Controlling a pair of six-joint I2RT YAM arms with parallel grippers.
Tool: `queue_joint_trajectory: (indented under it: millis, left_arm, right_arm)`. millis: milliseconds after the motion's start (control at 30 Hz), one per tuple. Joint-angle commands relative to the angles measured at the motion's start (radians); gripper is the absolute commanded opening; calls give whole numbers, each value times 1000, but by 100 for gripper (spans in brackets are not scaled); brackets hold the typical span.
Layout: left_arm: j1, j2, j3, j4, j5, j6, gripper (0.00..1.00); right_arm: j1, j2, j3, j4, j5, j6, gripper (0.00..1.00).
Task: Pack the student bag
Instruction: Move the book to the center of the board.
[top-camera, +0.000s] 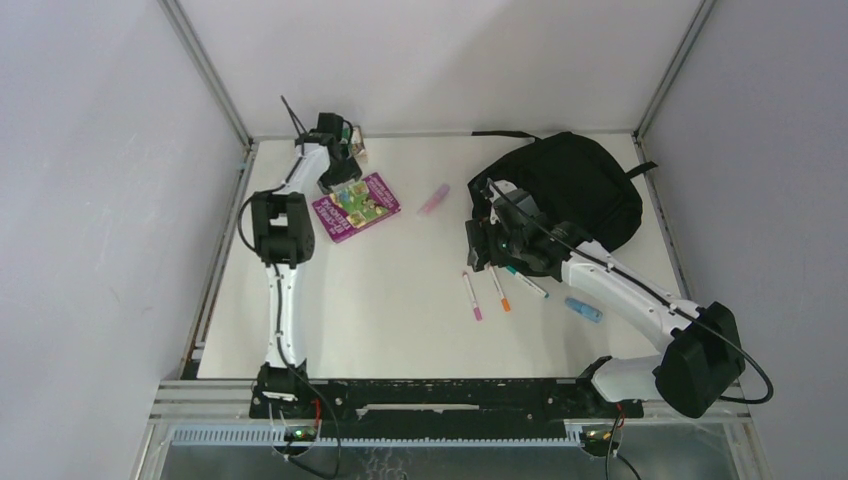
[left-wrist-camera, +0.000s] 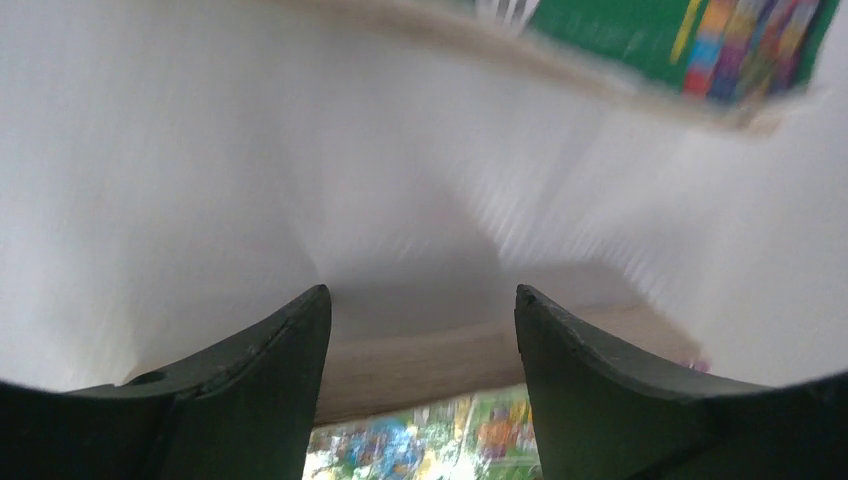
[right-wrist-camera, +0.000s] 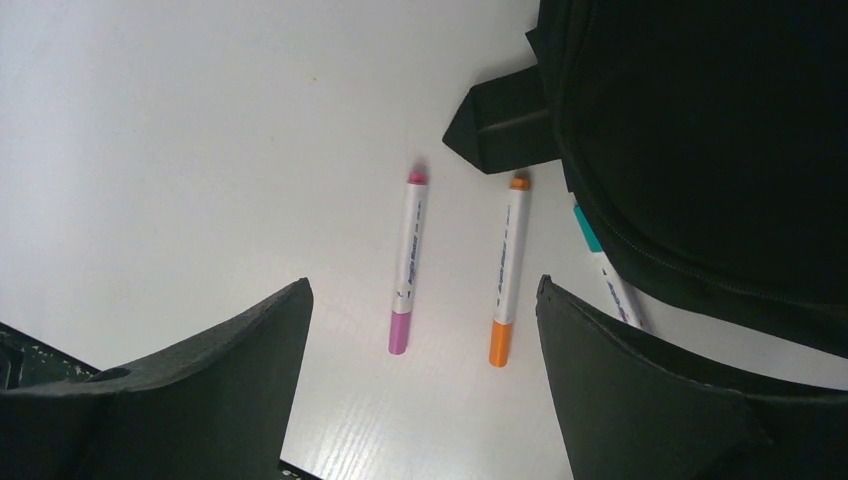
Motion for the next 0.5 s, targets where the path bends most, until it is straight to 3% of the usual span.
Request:
queue_joint_trajectory:
  millis: [0,233,467]
  left_arm:
    - [-34,-209,-262,20,42,81,72]
    - [-158,-451,-655,45,-33,282,73]
    - [-247,-641,-820,34,45,312,73]
  right_arm:
    - [5,-32,-1,41,10,35,90]
    - [5,-17,0,86,-72,27,91]
    - [9,18,0,107,-170,47,90]
